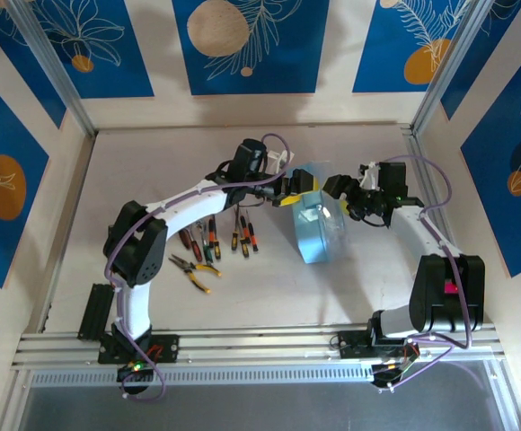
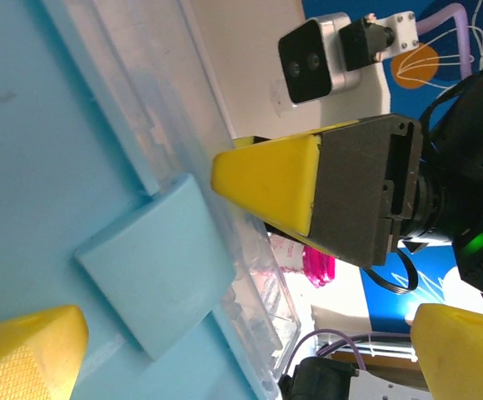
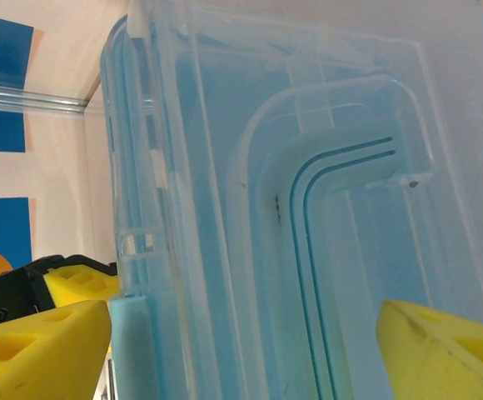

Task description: Pack the tool kit

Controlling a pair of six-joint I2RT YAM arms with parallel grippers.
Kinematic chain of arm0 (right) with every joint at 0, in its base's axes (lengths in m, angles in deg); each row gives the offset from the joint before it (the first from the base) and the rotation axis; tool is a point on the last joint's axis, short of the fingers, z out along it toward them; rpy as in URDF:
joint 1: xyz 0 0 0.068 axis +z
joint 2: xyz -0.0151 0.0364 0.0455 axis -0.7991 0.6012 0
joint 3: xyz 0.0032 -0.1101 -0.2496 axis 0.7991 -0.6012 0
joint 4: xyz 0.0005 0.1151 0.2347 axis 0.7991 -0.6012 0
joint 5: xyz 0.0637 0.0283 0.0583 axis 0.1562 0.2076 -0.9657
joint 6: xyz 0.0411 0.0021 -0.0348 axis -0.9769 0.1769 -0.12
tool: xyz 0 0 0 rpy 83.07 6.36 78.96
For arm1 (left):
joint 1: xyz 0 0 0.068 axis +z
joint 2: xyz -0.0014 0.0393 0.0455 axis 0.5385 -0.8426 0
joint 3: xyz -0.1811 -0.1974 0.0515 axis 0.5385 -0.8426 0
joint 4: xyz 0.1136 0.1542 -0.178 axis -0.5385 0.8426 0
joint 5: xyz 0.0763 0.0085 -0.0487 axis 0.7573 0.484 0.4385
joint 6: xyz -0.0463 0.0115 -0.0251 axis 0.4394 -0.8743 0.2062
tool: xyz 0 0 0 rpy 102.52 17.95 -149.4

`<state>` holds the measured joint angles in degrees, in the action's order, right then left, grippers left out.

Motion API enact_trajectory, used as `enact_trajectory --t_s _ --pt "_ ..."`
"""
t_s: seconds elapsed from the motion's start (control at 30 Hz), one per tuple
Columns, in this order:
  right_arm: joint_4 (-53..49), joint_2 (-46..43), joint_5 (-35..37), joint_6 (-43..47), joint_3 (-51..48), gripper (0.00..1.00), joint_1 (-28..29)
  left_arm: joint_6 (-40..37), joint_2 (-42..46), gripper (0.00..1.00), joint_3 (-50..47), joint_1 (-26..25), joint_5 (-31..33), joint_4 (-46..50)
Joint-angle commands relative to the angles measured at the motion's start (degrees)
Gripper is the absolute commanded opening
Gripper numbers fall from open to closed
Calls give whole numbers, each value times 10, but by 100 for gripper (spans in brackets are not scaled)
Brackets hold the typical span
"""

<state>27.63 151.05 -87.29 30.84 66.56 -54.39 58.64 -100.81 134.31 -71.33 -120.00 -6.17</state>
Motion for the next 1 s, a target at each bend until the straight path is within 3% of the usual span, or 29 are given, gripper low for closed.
enact_trajectory --t_s 0.0,0.17,0.43,0.97 --pt "-26 -9 -7 -14 -19 81 -3 -32 6 100 30 7 12 85" --pt "-12 -12 -7 -22 -29 75 -6 -44 3 100 48 7 15 133" --pt "-2 -16 -10 -29 -35 57 -5 -6 -18 100 62 0 -9 90" --pt "3 -24 -5 -34 -38 49 8 -6 -67 100 125 -28 -13 141"
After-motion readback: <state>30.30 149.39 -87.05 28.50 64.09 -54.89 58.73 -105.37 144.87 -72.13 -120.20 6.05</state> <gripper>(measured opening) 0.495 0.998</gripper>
